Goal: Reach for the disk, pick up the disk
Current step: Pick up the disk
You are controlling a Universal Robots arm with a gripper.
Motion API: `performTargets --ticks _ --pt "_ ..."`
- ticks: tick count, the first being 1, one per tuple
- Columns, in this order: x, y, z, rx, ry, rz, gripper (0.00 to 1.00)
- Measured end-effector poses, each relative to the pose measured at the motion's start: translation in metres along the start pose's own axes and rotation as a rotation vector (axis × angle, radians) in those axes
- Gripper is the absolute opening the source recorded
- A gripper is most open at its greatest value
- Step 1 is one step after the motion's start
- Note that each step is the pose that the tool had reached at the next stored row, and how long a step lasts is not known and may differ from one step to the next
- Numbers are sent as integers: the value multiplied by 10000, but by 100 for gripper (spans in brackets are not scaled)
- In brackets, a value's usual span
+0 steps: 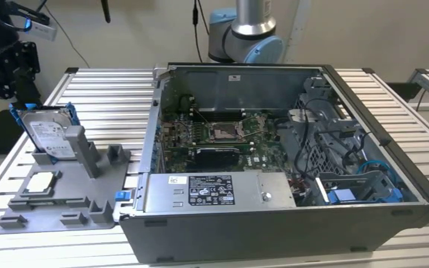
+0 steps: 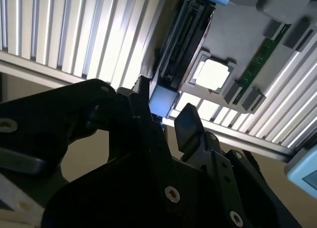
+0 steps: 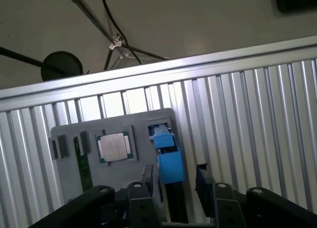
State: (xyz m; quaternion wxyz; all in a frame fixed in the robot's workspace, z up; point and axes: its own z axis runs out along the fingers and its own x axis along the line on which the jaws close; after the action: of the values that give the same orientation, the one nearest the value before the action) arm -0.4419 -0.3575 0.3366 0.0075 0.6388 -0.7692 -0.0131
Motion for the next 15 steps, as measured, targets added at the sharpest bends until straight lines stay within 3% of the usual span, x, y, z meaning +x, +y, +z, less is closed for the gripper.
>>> performTargets --ticks 15 --pt "-67 -16 243 -2 11 -241 100"
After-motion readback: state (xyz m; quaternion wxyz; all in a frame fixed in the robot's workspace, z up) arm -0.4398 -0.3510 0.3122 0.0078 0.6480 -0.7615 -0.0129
